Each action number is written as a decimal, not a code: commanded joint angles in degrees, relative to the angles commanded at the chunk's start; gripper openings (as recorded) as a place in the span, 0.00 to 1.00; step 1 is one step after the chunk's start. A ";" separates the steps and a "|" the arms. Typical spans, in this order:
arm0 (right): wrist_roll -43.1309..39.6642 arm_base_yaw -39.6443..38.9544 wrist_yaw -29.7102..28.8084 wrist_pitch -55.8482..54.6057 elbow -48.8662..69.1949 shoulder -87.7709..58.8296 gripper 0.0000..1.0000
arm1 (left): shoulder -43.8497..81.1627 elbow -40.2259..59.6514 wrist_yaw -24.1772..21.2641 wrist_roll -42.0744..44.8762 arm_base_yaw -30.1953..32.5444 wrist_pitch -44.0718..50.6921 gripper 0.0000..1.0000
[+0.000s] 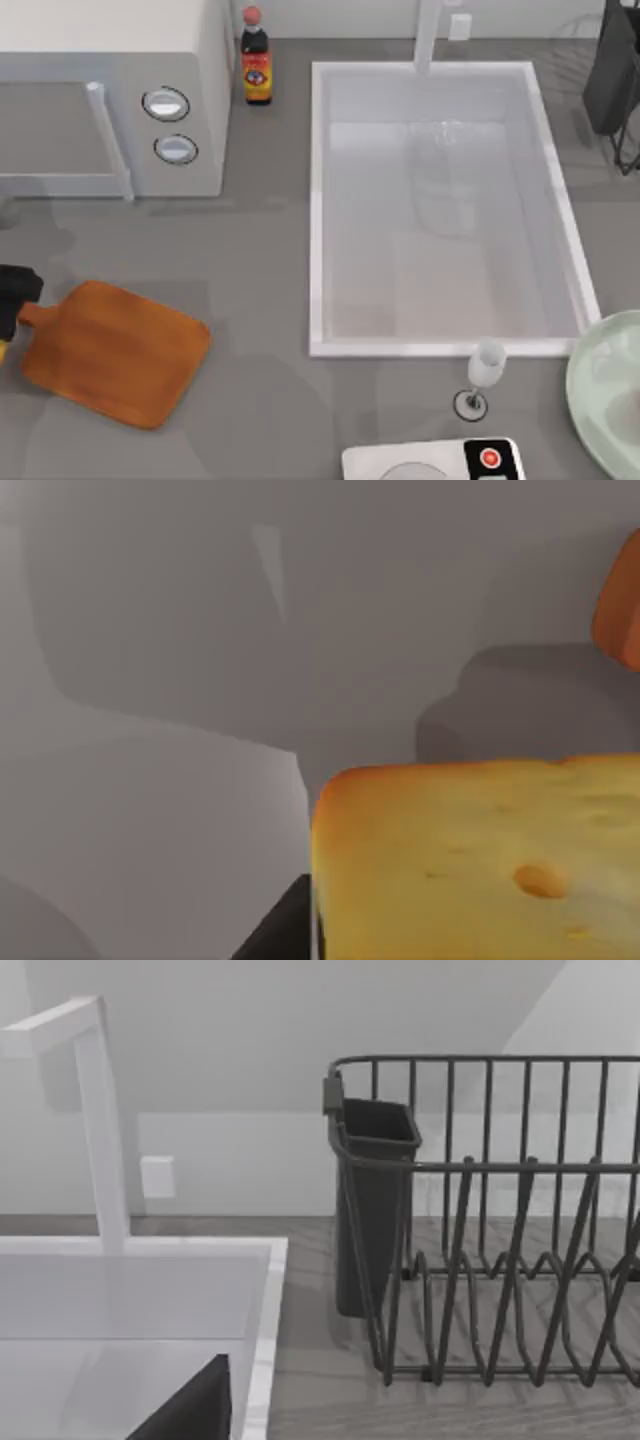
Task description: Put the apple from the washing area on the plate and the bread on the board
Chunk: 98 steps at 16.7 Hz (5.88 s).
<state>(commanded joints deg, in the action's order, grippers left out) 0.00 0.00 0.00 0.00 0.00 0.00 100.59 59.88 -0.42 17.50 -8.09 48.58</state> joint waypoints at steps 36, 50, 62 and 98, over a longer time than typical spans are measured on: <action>0.00 0.00 0.00 0.00 0.00 0.00 1.00 | -2.53 8.07 1.40 -108.61 18.58 12.06 0.00; 0.00 0.00 0.00 0.00 0.00 0.00 1.00 | -1.92 5.48 1.48 -114.78 19.80 8.22 0.00; 0.00 0.00 0.00 0.00 0.00 0.00 1.00 | 0.68 0.77 1.50 -114.99 20.06 0.85 0.00; 0.00 0.00 0.00 0.00 0.00 0.00 1.00 | -43.61 -24.54 0.99 -77.75 17.33 -19.06 1.00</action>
<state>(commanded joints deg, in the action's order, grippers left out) 0.00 0.00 0.00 0.00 0.00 0.00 56.98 35.34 0.57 -60.24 9.23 29.52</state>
